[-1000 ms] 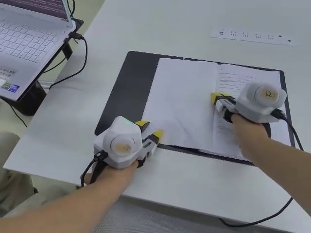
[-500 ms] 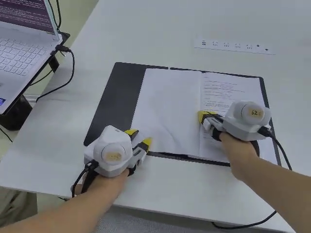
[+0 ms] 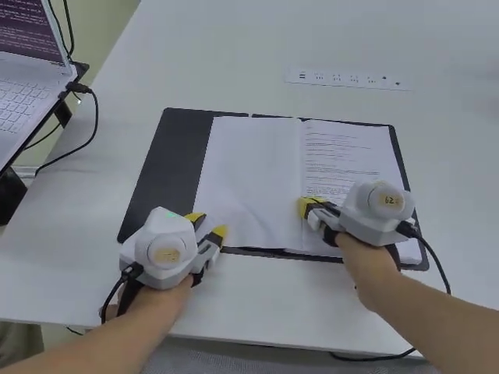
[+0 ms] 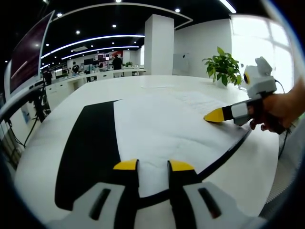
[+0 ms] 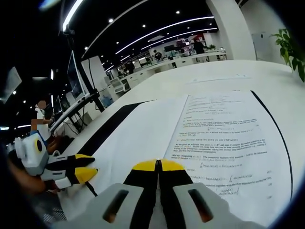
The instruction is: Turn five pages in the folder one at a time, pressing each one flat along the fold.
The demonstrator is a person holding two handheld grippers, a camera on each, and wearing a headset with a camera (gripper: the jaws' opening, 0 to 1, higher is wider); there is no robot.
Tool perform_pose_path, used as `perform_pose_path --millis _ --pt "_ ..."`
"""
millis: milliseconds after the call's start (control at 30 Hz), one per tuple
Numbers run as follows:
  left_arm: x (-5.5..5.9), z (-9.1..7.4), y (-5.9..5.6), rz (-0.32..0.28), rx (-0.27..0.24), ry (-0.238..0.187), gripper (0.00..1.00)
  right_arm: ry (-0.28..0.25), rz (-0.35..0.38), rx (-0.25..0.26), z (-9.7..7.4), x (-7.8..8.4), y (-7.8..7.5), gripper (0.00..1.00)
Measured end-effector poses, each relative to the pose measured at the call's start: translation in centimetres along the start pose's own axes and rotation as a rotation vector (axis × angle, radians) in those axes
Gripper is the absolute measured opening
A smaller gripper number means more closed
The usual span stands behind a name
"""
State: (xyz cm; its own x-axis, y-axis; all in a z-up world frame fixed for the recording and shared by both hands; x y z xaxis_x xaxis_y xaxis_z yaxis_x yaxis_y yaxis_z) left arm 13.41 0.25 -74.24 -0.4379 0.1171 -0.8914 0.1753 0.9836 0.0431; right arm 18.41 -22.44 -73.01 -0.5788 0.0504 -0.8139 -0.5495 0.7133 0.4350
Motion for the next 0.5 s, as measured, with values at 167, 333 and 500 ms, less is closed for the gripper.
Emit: perform_pose_path --millis 167,333,500 --pt "0.0 0.0 0.0 -0.002 0.0 0.0 0.23 0.008 0.012 -0.002 -0.7 0.8 0.6 0.0" --pt "0.0 0.0 -0.1 -0.002 -0.001 0.0 0.23 0.019 0.012 -0.015 -1.4 1.6 1.4 0.0" --pt "0.0 -0.1 -0.1 -0.002 -0.001 0.0 0.23 0.027 0.034 -0.02 -2.0 2.3 2.1 0.0"
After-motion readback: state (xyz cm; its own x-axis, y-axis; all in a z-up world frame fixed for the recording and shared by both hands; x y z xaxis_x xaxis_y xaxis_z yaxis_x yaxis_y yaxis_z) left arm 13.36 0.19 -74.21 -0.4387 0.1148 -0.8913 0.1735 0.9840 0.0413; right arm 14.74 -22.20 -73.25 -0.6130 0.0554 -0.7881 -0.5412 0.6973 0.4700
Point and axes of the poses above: the centre of the closed fingertips' face, and the gripper's own axes: z roughly forward along the fingers, y roughly to its left, x roughly out of its underside, the point moved 10 cm from there along -z, roughly backward along the fingers, and after that the axes turned 13 degrees about -x, right-handed, at the moved point
